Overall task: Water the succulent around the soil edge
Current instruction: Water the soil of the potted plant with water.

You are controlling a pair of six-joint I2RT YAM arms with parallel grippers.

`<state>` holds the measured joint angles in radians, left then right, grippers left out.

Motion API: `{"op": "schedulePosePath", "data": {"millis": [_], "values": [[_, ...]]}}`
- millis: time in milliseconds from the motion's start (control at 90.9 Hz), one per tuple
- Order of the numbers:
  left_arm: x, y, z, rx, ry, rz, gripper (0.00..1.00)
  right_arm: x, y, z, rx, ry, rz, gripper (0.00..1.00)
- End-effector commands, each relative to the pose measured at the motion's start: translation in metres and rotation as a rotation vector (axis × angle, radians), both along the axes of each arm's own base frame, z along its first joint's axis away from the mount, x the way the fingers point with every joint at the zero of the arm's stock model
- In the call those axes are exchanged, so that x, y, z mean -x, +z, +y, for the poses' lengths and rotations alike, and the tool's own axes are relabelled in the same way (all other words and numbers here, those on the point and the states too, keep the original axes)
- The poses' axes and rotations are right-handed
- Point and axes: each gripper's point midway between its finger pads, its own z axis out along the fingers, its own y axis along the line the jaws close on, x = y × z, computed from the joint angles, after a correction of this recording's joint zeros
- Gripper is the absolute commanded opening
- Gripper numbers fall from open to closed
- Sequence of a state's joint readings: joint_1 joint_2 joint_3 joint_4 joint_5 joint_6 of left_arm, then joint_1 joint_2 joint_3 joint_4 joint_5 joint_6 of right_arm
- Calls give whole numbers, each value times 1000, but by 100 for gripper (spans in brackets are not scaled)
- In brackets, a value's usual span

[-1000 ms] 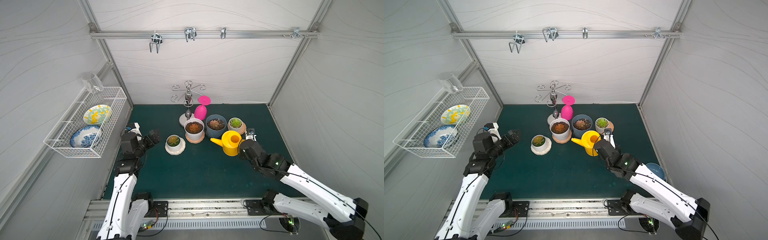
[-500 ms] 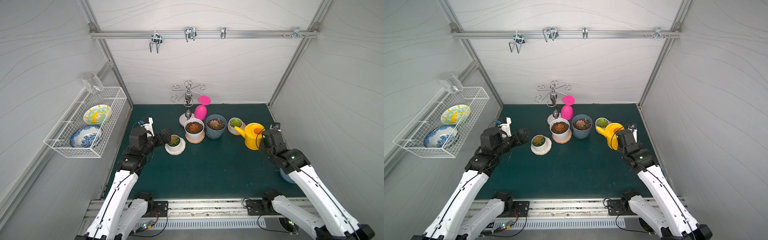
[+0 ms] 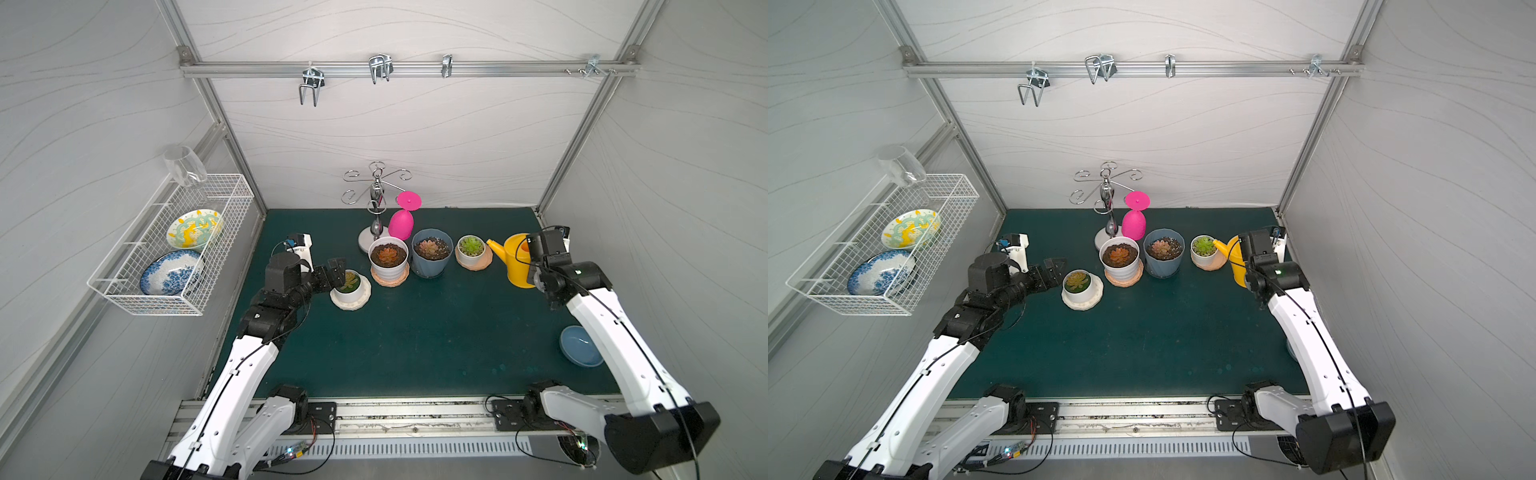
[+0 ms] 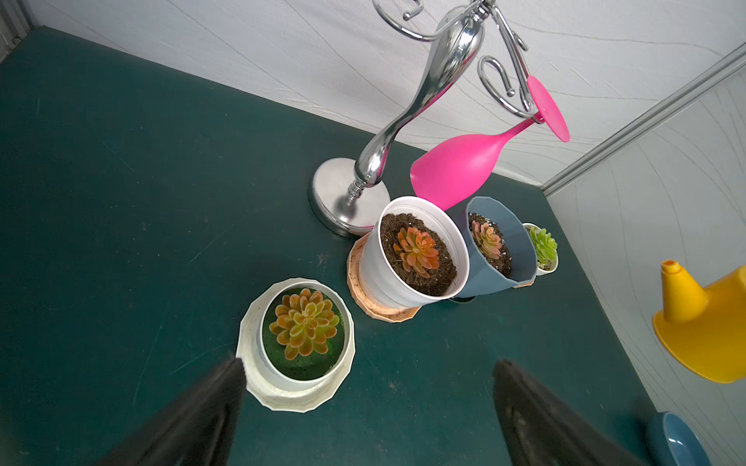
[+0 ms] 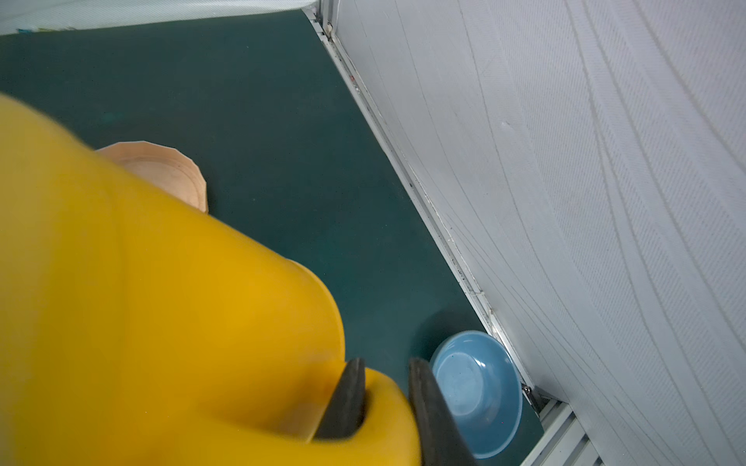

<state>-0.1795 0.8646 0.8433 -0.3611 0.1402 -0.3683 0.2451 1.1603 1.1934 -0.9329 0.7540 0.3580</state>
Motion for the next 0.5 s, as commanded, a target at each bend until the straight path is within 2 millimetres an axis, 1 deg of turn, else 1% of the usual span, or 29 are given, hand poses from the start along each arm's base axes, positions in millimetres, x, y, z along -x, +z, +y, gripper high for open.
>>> {"op": "schedulePosePath", "data": {"millis": [0,187,253,484], "values": [[-2,18,2,-17,5,-62,100,-6,10,-11,59,-32,12,0],[-4,16,2,-22,8,-56,100,-17,9,-28,84,-72,52,0],[-4,15,3,-22,10,-55,100,-20,9,-31,89,-79,58,0],[-2,18,10,-32,43,-72,100,-32,5,-30,106,-59,84,0]]}}
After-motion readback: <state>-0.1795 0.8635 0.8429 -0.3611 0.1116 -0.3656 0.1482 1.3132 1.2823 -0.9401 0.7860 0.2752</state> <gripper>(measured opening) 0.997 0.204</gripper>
